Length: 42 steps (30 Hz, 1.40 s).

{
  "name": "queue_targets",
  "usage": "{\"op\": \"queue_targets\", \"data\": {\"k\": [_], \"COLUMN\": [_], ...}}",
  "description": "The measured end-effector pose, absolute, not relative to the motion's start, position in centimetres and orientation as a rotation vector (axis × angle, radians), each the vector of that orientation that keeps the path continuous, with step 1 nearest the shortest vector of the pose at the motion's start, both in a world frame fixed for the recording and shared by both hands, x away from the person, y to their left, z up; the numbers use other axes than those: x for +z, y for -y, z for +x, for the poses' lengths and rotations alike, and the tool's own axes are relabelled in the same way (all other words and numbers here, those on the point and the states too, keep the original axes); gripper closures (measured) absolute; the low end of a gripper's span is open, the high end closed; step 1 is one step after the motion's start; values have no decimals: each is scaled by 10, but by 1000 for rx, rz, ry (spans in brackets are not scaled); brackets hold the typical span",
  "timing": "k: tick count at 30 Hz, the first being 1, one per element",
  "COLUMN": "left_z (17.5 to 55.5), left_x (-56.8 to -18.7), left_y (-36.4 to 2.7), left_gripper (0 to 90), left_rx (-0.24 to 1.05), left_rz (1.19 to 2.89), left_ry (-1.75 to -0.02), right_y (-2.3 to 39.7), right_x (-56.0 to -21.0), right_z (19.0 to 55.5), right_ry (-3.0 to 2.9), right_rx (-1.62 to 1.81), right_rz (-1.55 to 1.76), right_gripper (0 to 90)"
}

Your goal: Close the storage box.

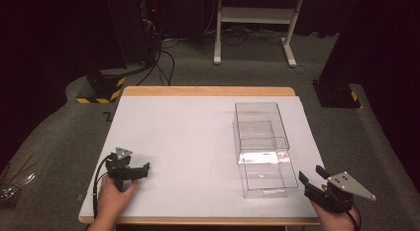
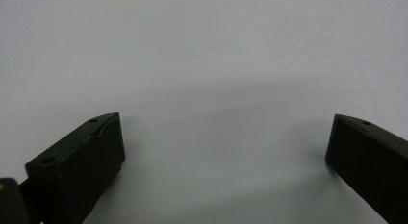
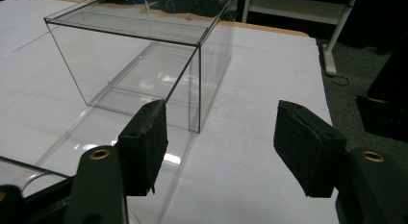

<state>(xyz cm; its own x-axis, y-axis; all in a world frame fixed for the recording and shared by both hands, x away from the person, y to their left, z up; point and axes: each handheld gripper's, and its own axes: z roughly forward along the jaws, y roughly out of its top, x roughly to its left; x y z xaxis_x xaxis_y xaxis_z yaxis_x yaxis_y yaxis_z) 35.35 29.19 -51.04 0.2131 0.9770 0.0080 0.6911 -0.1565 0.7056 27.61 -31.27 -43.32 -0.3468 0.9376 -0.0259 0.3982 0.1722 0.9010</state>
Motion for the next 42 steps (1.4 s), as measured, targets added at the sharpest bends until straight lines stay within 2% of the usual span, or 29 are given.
{"op": "queue_targets", "data": {"k": [25, 42], "left_z": [354, 354], "left_x": [-510, -510], "left_y": [-292, -292], "left_gripper": [2, 2], "left_rx": [645, 644], "left_rz": [1918, 1918], "left_ry": [-1540, -1540], "right_y": [307, 299], "right_x": [-432, -436], "right_z": [257, 258], "right_ry": [-1876, -1951], "right_rx": [1256, 1305], "right_rz": [1242, 1224], "right_gripper": [364, 344]}}
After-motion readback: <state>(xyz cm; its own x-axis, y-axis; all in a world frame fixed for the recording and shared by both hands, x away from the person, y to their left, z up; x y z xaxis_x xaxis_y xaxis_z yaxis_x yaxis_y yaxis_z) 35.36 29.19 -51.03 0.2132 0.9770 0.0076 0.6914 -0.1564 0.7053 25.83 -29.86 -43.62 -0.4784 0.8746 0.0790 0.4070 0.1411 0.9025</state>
